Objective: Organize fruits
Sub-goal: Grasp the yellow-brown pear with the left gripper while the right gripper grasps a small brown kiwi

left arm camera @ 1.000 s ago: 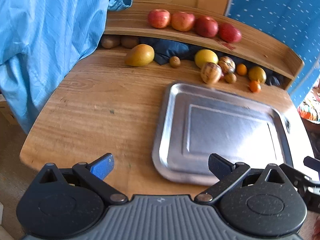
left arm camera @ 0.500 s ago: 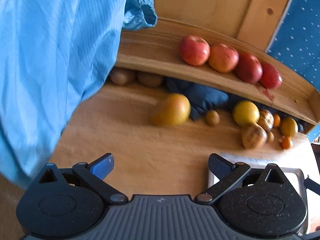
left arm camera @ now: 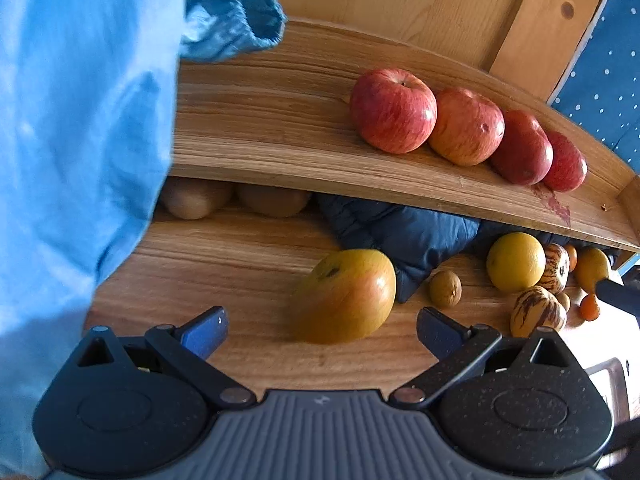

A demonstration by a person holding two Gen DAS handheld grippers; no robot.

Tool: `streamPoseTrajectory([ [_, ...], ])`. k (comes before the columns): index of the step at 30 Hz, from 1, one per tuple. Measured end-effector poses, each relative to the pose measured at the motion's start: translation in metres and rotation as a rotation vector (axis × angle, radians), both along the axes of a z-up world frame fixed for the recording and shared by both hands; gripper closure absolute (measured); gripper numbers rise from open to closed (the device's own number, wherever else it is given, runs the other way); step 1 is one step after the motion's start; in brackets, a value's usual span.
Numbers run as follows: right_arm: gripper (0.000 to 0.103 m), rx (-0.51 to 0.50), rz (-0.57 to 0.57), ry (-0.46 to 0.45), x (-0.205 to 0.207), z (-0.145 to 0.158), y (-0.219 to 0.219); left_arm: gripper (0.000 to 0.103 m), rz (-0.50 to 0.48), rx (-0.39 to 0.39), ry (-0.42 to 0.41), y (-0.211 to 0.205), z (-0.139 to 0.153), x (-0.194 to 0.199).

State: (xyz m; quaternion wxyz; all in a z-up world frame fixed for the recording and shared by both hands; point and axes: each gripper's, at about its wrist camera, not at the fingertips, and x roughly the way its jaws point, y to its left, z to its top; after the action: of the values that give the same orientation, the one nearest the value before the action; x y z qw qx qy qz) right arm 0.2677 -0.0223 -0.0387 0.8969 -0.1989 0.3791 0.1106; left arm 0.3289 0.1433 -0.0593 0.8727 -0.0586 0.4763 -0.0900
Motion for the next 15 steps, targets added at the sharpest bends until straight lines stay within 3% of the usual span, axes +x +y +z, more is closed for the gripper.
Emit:
streamPoseTrajectory([
  [5, 0.003, 0.002, 0.028, 0.038, 0.024, -0.01, 0.008, 0.001, -0.034, 0.003, 0.023, -0.001, -0.01, 0.016],
  [10, 0.017, -0.012, 0.061, 0.081, 0.043, -0.021, 0.016, 0.001, -0.065, 0.005, 0.044, -0.002, -0.02, 0.024],
  [15, 0.031, 0.02, 0.044, 0.112, 0.056, -0.026, 0.017, 0.008, -0.083, -0.022, 0.07, -0.004, -0.028, 0.027],
])
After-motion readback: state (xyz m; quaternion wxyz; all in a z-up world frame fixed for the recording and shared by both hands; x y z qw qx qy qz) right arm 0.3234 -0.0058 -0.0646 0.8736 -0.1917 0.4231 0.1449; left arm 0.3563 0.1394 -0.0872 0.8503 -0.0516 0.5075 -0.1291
